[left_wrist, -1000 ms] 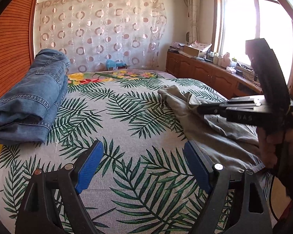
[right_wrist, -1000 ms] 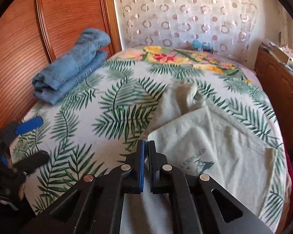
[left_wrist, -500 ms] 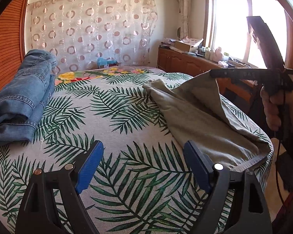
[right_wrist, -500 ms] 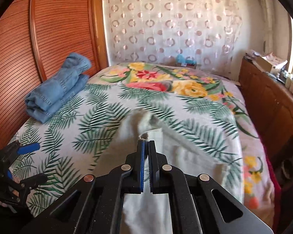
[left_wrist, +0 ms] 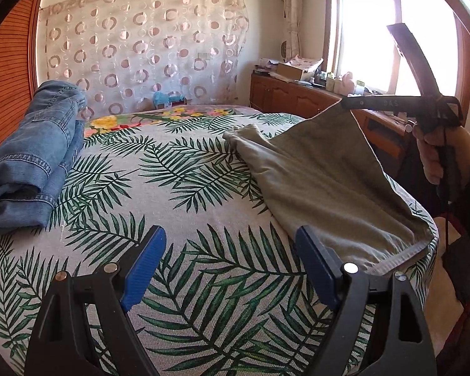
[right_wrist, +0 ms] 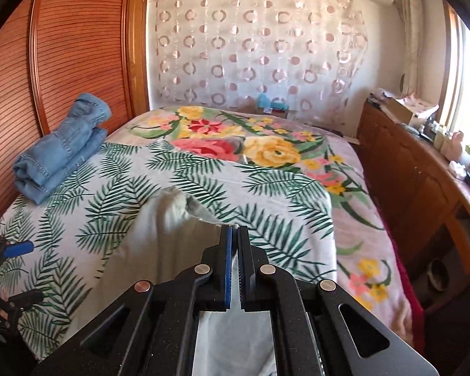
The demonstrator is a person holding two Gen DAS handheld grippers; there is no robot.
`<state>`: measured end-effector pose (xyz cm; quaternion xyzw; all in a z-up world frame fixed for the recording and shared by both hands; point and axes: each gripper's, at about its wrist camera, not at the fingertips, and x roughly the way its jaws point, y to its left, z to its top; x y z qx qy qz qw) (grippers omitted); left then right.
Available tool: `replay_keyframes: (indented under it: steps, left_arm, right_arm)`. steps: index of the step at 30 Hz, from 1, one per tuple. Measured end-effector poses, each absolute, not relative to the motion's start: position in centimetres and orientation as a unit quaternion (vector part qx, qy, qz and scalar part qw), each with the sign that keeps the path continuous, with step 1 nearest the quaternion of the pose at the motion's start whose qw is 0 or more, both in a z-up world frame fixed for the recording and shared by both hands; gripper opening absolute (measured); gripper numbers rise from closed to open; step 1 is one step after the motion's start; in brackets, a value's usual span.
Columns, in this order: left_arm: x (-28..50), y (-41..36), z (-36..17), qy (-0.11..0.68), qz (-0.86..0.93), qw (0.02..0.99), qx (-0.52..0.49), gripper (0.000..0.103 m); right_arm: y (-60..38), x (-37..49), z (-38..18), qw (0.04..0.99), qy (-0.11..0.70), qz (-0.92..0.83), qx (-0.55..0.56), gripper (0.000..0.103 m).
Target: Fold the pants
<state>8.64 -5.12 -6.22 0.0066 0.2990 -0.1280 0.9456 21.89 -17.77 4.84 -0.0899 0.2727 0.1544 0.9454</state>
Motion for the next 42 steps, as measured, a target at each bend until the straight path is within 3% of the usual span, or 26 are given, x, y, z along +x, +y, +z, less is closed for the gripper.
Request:
replay_keyframes:
  steps: [26, 29, 33, 42]
  left_arm:
    - [8.7, -5.5, -6.5, 0.303, -0.131, 0.944, 0.011, 0.085]
    - [8.6, -5.6, -6.5, 0.304, -0.134, 0.943, 0.013, 0.085]
    - [8.6, -5.7, -6.7, 0.307, -0.137, 0.942, 0.014, 0.085]
    - [8.5, -5.8, -6.8, 0.310, -0.137, 0.941, 0.014, 0.085]
  right_arm:
    - [-22.5, 26.7, 1.7, 0.935, 0.335, 0.113, -0.016, 0.002]
    - [-22.5, 27.0, 1.1, 0.930, 0.346, 0.121, -0.019, 0.014]
    - [-22.3, 27.6, 0.3, 0.924, 0.362, 0.120, -0.030, 0.023]
    - [-22.8, 28.1, -0.4, 0.918, 0.377, 0.118, -0.030, 0.024]
